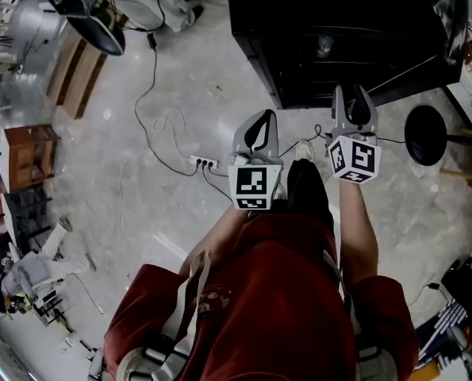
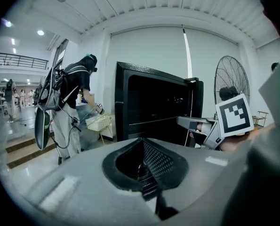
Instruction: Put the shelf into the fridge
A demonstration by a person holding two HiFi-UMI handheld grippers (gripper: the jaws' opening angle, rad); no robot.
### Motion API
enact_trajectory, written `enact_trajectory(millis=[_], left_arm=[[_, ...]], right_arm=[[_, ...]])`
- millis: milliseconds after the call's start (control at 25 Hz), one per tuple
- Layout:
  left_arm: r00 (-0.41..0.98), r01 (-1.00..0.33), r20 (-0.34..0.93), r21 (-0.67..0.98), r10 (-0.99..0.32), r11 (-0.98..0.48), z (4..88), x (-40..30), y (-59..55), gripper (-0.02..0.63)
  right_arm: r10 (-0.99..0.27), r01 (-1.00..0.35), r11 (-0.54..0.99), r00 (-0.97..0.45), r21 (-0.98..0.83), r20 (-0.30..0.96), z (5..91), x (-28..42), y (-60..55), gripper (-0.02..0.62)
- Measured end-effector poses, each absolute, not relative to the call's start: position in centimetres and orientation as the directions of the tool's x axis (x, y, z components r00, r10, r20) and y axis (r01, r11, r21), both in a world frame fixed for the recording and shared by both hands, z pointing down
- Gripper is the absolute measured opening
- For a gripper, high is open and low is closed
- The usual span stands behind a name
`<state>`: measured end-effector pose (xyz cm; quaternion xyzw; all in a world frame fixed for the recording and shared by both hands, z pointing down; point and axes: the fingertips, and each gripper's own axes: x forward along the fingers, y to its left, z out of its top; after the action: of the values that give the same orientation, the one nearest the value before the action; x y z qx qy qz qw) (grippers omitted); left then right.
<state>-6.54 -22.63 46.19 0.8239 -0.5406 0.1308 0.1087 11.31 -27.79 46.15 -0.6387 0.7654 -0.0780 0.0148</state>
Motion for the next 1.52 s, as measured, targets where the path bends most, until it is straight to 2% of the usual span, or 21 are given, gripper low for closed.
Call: enact_trajectory(millis=[240, 360, 960, 1520], left_arm=[[0.378, -0.921, 0.341, 0.04, -0.861, -0.389, 46.5, -6.6, -22.8, 0.006], [0.373, -0.923, 0.343, 0.041, -0.862, -0.383, 46.6, -6.7, -23.0, 0.006], [0.353, -0.932, 0.342, 0.047, -0.871, -0.36, 46.7, -7.4, -24.2, 0.006], [0.359, -0.929, 0.303, 0.03, -0.883, -0.368, 45.2, -7.9, -24.6, 0.006]], right_arm=[[-0.986, -0.985, 0.13, -0.141, -0.111, 0.091, 46.4, 12.2, -28.0, 0.06], [-0.987, -0.987, 0.124, -0.134, -0.104, 0.089, 46.4, 12.1, -28.5, -0.006], [-0.977, -0.981, 0.166, -0.177, -0.096, 0.121, 46.9, 9.7, -32.7, -0.005], [-0.987, -0.988, 0.137, -0.142, -0.07, 0.07, 46.9, 9.5, -36.7, -0.005]])
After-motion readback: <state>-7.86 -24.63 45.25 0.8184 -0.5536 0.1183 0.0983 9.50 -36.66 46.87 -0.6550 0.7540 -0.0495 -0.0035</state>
